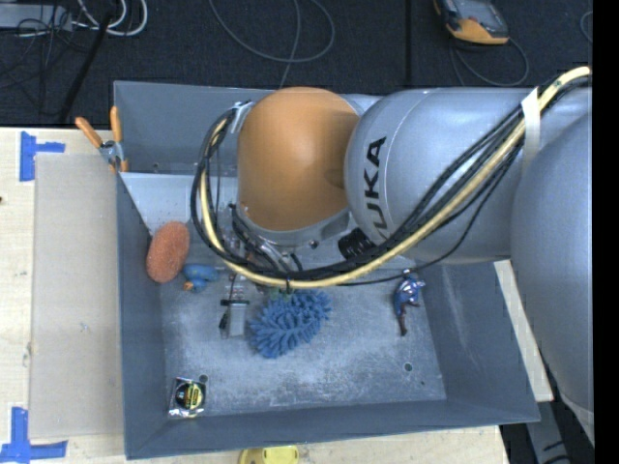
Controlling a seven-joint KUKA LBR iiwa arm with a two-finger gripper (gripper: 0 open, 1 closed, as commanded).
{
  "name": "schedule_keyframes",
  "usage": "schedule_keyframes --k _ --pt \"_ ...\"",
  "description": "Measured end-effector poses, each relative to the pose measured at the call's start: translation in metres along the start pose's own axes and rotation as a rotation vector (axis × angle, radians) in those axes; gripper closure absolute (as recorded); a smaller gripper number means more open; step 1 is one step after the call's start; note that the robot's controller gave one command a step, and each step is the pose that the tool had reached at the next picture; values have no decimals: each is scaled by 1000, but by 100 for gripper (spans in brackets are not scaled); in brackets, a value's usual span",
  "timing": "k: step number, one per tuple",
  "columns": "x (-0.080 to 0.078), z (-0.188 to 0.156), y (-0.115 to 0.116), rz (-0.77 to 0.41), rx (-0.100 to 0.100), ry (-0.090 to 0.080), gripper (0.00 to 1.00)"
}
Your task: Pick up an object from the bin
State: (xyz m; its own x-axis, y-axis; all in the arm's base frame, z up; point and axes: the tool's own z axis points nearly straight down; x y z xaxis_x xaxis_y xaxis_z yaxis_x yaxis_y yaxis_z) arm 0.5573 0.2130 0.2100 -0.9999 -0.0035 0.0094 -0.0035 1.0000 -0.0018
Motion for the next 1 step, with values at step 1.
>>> schedule_keyframes --k 1 --pt "-2 -5 -1 5 -2 -8 0"
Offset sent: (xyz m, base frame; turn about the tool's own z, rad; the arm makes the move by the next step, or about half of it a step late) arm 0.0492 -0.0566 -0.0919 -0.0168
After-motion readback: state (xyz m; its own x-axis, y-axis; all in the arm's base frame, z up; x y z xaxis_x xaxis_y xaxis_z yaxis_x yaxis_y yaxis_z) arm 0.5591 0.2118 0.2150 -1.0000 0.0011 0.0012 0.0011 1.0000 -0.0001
